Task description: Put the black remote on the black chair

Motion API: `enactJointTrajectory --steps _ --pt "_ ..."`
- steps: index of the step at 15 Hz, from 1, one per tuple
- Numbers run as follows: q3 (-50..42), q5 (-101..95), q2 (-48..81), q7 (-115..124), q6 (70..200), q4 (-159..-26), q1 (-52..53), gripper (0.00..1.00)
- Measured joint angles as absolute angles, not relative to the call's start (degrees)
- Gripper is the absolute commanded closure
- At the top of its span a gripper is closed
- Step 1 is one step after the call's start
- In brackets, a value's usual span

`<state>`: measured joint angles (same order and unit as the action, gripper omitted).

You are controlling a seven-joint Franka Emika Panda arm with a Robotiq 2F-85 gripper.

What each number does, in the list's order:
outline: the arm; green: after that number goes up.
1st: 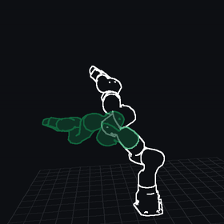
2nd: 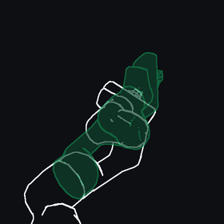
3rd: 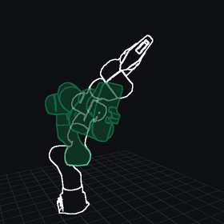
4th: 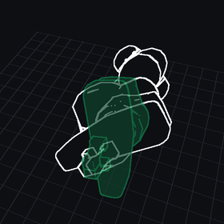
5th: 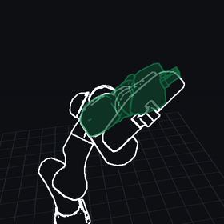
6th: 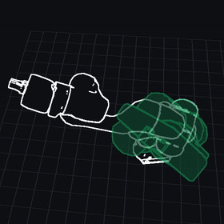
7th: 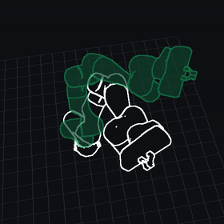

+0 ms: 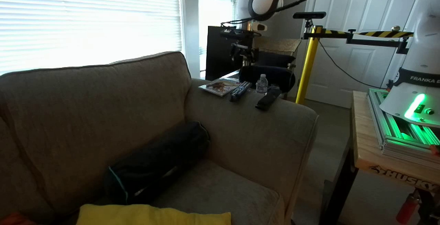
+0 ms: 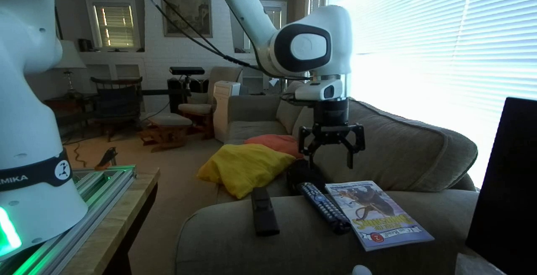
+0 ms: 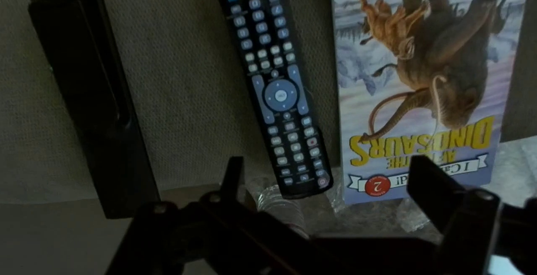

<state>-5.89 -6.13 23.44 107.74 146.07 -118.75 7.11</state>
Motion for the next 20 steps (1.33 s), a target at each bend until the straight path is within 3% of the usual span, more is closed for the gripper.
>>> enactJointTrajectory --steps 6,11,20 --pt "-7.1 -7.1 25.9 103.8 134.4 -115.6 8.1 0.0" --pt "-6.5 -7.0 26.0 100.8 132.0 -115.2 8.0 0.0" --pt "-6.9 -7.2 27.9 102.3 139.1 -115.3 8.8 0.0"
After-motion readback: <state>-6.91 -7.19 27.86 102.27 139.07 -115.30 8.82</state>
